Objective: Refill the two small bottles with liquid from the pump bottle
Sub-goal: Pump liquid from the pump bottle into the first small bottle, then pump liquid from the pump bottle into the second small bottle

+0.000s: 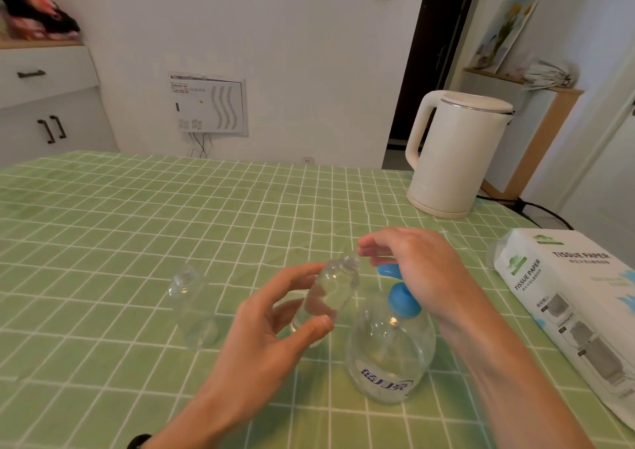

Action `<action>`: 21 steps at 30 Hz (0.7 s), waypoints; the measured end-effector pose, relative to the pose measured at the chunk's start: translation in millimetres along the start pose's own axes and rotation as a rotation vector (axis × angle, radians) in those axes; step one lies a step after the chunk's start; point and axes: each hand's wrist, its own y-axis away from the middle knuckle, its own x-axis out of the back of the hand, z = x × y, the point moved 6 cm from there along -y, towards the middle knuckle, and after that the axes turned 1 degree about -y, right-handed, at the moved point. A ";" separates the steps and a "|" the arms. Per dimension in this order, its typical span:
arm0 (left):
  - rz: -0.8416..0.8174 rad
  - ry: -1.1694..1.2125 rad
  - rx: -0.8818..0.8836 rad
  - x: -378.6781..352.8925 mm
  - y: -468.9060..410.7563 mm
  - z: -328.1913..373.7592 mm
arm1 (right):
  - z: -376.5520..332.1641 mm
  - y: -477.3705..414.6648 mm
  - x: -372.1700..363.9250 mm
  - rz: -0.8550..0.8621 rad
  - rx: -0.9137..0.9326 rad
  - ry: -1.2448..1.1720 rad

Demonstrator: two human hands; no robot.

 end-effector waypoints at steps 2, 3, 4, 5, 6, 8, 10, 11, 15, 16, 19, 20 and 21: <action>0.035 0.027 0.030 4.5 -1.3 -6.4 | 0.1 0.1 -1.2 -0.010 -0.004 -0.011; 0.050 0.045 0.046 7.0 -1.7 -9.5 | 0.2 0.1 -1.9 -0.013 -0.006 -0.015; 0.065 0.062 0.058 9.5 -2.2 -11.8 | 0.1 0.2 -2.4 -0.012 -0.008 -0.021; 0.078 0.078 0.067 11.5 -2.6 -13.3 | -0.4 0.2 -2.3 -0.009 -0.010 -0.028; 0.093 0.087 0.075 13.4 -3.2 -15.3 | -1.0 0.6 -2.0 -0.007 -0.011 -0.032; 0.129 0.099 0.102 15.8 -4.2 -21.8 | -2.8 1.9 -1.6 -0.005 -0.006 -0.043; 0.154 0.093 0.136 14.6 -6.0 -27.4 | -4.5 3.6 -1.0 0.008 0.009 -0.060; 0.162 0.085 0.153 12.9 -7.5 -28.7 | -5.6 4.8 -0.5 0.017 0.020 -0.071; 0.201 0.047 0.176 9.9 -15.8 -27.3 | -13.0 9.9 4.1 0.031 0.072 -0.133; 0.210 0.035 0.176 10.4 -18.3 -27.2 | -14.8 10.6 6.0 0.032 0.084 -0.146; 0.245 -0.007 0.169 14.7 -26.3 -30.9 | -17.6 11.3 10.6 0.042 0.105 -0.136; 0.253 -0.025 0.169 16.2 -29.2 -32.7 | -17.6 11.4 11.5 0.046 0.105 -0.128; 0.258 -0.042 0.168 17.3 -32.1 -34.6 | -17.5 11.3 11.9 0.046 0.103 -0.122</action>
